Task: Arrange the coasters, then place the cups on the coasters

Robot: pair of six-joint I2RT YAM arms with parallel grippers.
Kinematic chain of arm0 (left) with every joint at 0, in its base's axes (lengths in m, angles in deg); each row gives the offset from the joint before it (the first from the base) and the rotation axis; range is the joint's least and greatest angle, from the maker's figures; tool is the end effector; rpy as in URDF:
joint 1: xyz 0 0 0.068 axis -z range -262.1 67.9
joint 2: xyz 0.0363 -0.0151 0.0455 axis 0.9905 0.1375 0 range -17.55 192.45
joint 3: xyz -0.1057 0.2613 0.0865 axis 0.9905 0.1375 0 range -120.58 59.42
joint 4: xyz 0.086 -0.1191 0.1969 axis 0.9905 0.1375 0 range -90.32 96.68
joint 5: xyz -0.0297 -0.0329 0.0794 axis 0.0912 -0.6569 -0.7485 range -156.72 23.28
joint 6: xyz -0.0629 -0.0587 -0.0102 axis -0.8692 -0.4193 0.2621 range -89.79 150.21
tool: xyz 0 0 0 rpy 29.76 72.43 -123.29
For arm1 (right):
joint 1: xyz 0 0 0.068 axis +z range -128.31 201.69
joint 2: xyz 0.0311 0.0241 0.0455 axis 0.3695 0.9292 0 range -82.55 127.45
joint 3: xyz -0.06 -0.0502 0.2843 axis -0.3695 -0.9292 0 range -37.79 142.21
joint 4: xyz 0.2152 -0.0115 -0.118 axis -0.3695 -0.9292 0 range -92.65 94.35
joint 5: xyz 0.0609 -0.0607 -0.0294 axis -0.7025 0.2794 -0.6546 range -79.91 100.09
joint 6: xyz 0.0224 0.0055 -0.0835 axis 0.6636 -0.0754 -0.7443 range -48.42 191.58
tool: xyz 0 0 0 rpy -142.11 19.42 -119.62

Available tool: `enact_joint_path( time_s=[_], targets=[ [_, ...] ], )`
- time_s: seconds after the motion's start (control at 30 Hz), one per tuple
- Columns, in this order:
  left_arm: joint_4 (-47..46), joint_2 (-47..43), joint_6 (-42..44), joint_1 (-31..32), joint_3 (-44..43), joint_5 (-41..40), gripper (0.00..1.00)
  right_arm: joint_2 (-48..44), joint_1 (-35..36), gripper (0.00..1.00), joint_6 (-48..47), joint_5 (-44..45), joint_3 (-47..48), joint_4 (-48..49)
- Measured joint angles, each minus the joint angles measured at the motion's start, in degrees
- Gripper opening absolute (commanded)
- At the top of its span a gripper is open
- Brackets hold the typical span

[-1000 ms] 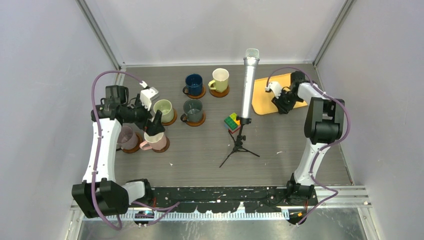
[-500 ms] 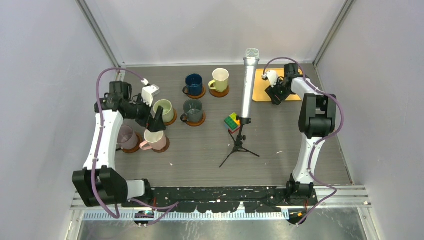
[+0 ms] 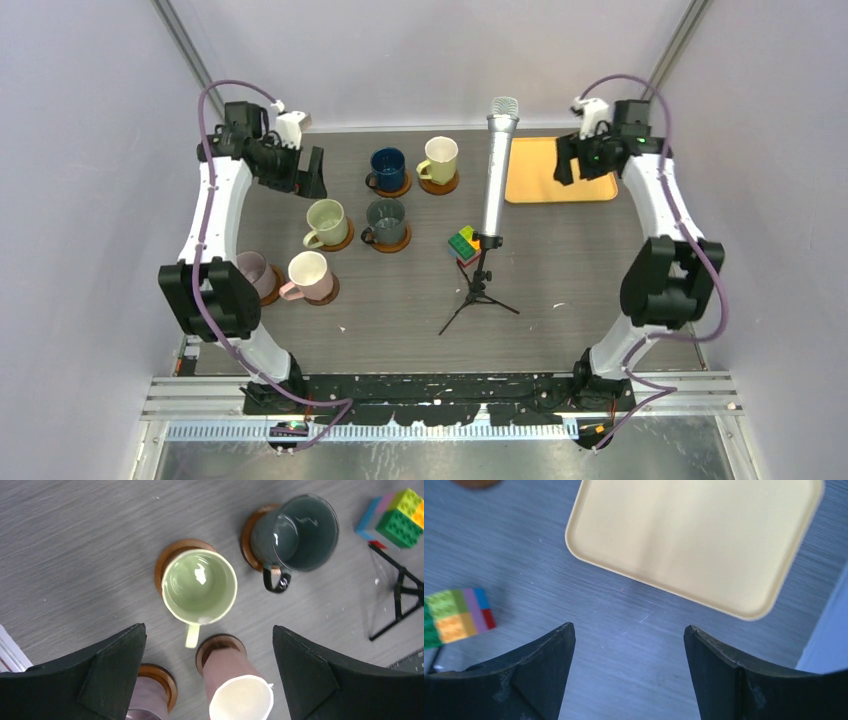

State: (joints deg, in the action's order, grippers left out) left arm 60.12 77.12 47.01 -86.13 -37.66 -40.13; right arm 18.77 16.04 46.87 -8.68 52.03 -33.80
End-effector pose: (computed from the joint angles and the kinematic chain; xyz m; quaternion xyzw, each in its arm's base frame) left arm 0.3457 -0.0100 0.3479 0.1669 0.9228 -0.1690 0.3035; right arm 0.4070 -0.0155 0.2964 -0.2088 0.9040 0.0586 0.3685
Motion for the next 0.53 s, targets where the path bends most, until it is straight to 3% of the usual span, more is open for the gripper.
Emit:
enact_joint_path(
  time_s=[0.17, 0.3, 0.53],
  targets=[
    [-5.73, 0.35, -5.66, 1.86, 1.62, -5.84, 1.0, -9.44, -6.32, 0.84, 12.07, -3.78, -1.25, -1.14],
    [-9.14, -2.8, -9.03, 2.32, 7.98, -9.84, 1.0, -15.72, -11.34, 0.84, 19.91, -7.72, -9.07, -1.62],
    [-9.4, -4.46, -9.94, 2.29, 11.08, -12.68, 1.0, -20.33, -11.76, 0.84, 24.57, -9.73, -17.11, -3.5]
  ],
)
